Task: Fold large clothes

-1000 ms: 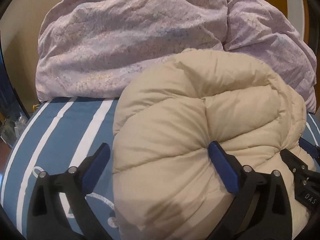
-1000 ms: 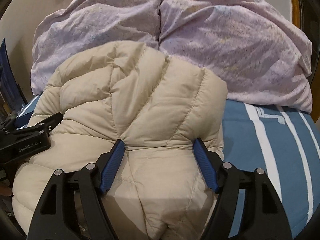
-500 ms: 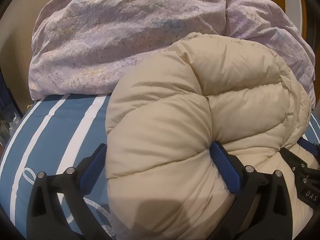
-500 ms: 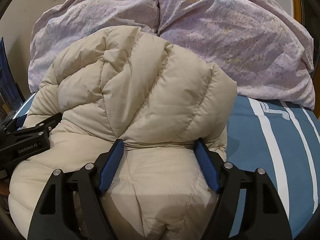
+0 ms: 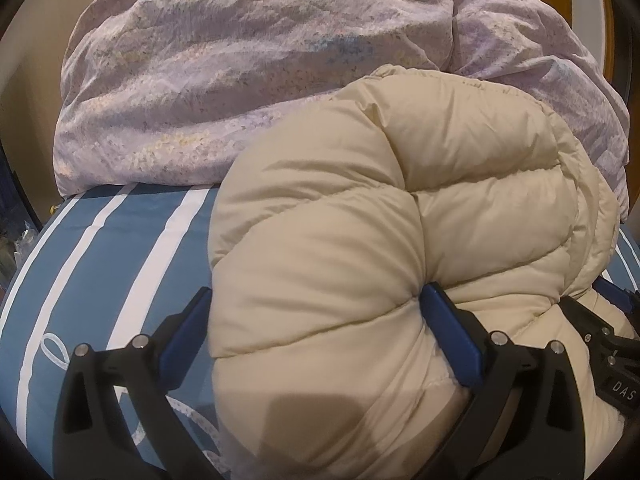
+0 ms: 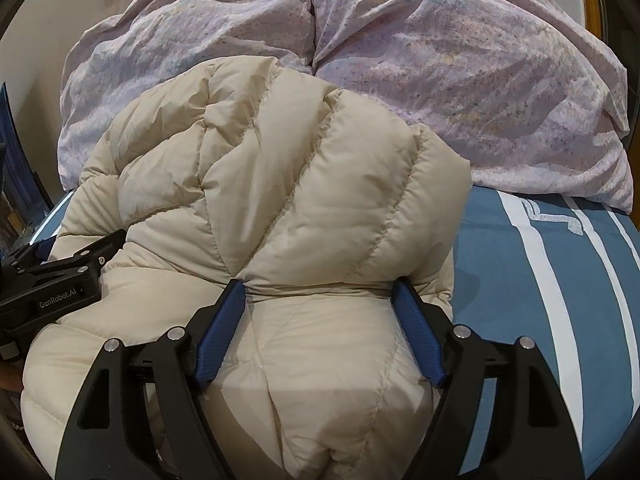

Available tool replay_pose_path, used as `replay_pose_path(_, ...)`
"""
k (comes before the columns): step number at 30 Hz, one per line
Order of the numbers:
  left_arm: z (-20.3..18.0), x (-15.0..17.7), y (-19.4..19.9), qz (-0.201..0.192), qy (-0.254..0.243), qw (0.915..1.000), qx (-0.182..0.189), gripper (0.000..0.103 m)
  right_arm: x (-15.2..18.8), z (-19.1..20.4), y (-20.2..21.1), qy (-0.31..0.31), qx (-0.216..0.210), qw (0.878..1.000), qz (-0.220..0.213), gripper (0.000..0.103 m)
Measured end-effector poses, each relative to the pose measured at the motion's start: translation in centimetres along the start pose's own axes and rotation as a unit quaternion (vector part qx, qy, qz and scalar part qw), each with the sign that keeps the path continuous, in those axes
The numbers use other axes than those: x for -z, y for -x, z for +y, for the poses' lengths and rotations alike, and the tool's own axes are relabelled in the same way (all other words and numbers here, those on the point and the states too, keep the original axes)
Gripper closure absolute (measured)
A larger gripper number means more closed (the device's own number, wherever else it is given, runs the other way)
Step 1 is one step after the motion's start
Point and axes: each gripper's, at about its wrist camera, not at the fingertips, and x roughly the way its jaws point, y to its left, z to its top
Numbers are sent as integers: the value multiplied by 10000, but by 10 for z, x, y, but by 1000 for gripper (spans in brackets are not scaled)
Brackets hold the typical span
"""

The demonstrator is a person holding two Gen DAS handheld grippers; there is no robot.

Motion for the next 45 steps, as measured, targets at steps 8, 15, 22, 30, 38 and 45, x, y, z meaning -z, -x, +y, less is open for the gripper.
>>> replay_pose_path(8, 0, -1, -3, 51, 20, 10000, 16, 2, 1, 1, -1, -38, 21, 10000, 52, 24)
replay_pose_path(15, 8, -1, -5, 54, 208, 9996, 196, 2, 1, -3, -4, -265, 27, 9995, 153, 10)
replay_pose_path(22, 34, 24, 48, 112, 592, 9971, 476, 2, 15, -16, 40, -751, -170, 9965, 340, 6)
replay_pose_path(30, 48, 79, 148, -82, 404, 9976, 548, 2, 63, 12, 121, -571, -284, 9978, 191, 1)
replay_pose_path(38, 46, 124, 203, 26, 553, 9948, 859, 2, 99, 32, 176, -540, -281, 9981, 15, 1)
replay_pose_path(45, 34, 145, 235, -57, 471, 9938, 1009, 2, 123, 38, 205, -495, -297, 9983, 26, 1)
